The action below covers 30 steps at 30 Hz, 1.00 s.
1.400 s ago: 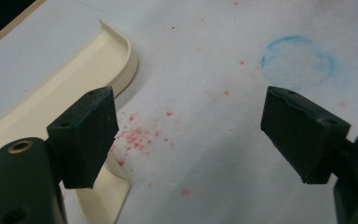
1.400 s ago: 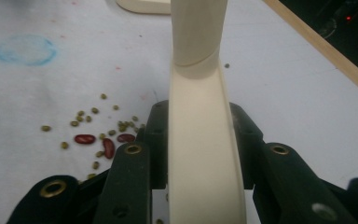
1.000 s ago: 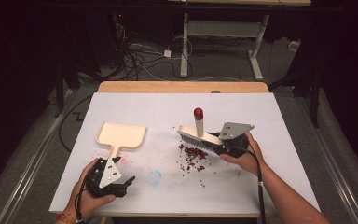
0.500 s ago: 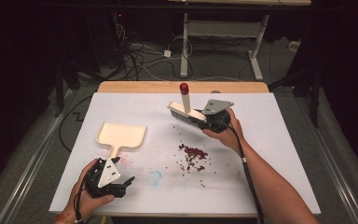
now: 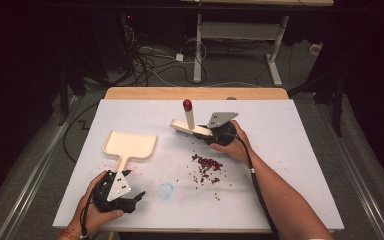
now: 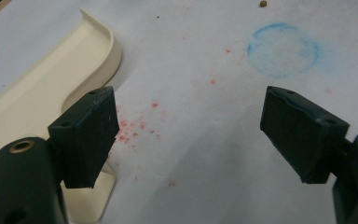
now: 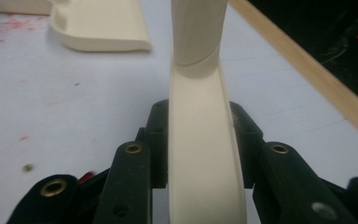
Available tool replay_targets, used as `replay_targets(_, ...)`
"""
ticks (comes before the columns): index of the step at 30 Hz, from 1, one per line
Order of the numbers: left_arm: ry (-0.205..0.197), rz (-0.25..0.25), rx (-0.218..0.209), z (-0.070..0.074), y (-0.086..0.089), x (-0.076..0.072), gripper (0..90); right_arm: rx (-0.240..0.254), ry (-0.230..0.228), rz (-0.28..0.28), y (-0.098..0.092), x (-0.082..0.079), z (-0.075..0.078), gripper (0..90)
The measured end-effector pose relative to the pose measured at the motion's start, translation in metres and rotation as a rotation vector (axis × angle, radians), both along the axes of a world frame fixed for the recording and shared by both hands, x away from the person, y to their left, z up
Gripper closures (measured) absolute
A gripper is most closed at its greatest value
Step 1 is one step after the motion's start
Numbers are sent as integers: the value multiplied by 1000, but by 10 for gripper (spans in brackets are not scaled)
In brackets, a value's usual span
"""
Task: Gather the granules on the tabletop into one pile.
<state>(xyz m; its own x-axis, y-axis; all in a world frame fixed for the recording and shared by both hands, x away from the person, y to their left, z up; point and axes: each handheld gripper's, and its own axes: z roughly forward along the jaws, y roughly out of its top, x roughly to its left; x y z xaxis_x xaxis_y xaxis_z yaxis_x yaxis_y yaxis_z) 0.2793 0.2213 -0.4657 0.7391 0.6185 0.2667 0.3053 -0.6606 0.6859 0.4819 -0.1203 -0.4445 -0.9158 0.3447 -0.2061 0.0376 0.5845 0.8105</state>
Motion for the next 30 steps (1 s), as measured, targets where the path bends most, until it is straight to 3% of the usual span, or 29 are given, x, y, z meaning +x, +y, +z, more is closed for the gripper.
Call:
replay_targets(5, -2, -2, 5, 0, -1, -1, 183, 15, 14, 108, -18, -16, 0, 676)
replay_targets(8, 5, -8, 16, 0, -3, -1, 183, -17, 14, 186, -29, -29, 2, 675)
replay_targets(12, 8, -8, 17, -1, -3, -1, 183, -16, 29, 225, -44, -43, 3, 675)
replay_targets(19, 8, -16, 27, 1, -6, -2, 183, -40, 23, 225, -52, -63, 9, 677)
replay_targets(25, 13, -24, 30, 0, -8, -2, 182, -33, -4, 197, -56, -67, 12, 679)
replay_targets(30, 12, -26, 30, 0, -8, -1, 183, 7, -70, 133, -62, -71, 22, 680)
